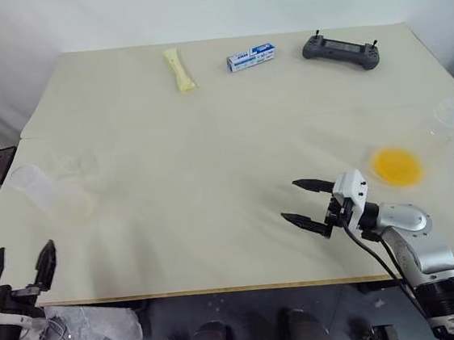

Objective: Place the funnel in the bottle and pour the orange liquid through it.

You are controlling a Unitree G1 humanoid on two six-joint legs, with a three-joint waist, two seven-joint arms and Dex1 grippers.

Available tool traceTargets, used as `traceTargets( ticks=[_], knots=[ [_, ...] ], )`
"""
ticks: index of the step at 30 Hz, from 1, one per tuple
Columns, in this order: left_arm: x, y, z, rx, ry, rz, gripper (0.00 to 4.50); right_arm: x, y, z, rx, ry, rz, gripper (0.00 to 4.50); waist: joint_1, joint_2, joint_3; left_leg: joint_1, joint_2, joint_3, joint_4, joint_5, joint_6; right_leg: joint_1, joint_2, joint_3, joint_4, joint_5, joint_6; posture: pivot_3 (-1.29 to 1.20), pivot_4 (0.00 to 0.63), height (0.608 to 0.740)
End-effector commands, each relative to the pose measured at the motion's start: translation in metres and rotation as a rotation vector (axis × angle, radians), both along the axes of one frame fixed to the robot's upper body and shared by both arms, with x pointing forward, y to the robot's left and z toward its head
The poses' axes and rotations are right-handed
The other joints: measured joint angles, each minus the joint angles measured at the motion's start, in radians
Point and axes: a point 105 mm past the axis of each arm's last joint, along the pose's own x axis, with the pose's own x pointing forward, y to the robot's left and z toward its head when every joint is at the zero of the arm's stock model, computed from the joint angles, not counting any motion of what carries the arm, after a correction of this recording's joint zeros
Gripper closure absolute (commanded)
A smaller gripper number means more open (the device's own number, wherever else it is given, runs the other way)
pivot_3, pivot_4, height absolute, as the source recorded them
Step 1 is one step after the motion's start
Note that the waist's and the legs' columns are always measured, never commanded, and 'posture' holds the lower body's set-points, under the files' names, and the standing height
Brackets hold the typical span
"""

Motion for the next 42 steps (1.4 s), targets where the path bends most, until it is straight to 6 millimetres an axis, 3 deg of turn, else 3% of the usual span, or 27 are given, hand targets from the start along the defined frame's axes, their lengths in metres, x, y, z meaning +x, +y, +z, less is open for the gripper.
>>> traceTargets(
  ticks=[1,9,23,26,31,33,38,42],
  knots=[
    [0.007,0.008,0.019,0.025,-0.029,0.026,0.00,0.001,0.003,0.008,0.010,-0.040,0.013,0.05,-0.001,0.000,0.000,0.000,0.000,0.000,0.000,0.000,0.000,0.000,0.000,0.000,0.000,0.000,0.000,0.00,0.150,0.740],
    [0.060,0.015,0.039,0.071,-0.060,-0.056,0.00,-0.003,0.000,0.007,0.009,-0.046,-0.010,0.05,-0.005,0.000,0.000,0.000,-0.001,0.000,0.000,0.000,0.000,-0.002,0.004,-0.001,0.004,0.000,0.000,0.00,0.150,0.740],
    [0.104,0.015,0.046,0.116,-0.099,-0.120,0.00,-0.007,-0.004,0.003,0.013,-0.052,-0.028,0.05,-0.012,-0.001,0.000,0.000,0.000,0.005,0.000,0.000,-0.001,-0.006,0.006,-0.004,0.007,0.000,0.000,0.00,0.150,0.740],
    [0.106,0.010,0.045,0.111,-0.104,-0.155,0.56,-0.008,-0.004,0.002,0.013,-0.054,-0.030,0.00,-0.014,-0.001,0.000,0.000,0.000,0.005,0.000,0.000,-0.001,-0.006,0.006,-0.004,0.007,0.000,0.000,0.00,0.150,0.740],
    [0.102,0.008,0.047,0.103,-0.107,-0.182,2.13,-0.009,-0.007,0.000,0.010,-0.056,-0.036,0.00,-0.018,-0.001,-0.001,0.000,0.000,0.005,0.001,0.000,-0.001,-0.006,0.006,-0.004,0.007,0.000,0.000,0.00,0.150,0.740],
    [0.102,0.006,0.048,0.101,-0.105,-0.204,2.14,-0.009,-0.007,0.000,0.009,-0.058,-0.040,0.00,-0.019,-0.001,-0.001,0.000,0.000,0.005,0.001,0.000,-0.001,-0.006,0.006,-0.004,0.007,0.000,0.000,0.00,0.150,0.740],
    [0.111,-0.014,0.062,0.132,-0.136,-0.320,2.14,-0.009,-0.010,0.002,0.010,-0.070,-0.050,0.00,-0.019,-0.001,-0.001,0.000,0.000,0.005,0.003,0.000,-0.001,-0.005,0.006,-0.004,0.008,0.000,0.000,0.00,0.150,0.740],
    [0.137,-0.072,0.086,0.215,-0.175,-0.622,2.14,-0.009,-0.011,0.010,0.014,-0.104,-0.061,0.00,0.000,-0.003,0.000,-0.002,0.000,0.003,0.007,0.000,-0.001,-0.005,0.006,-0.004,0.009,0.000,0.000,0.00,0.150,0.740]
  ],
)
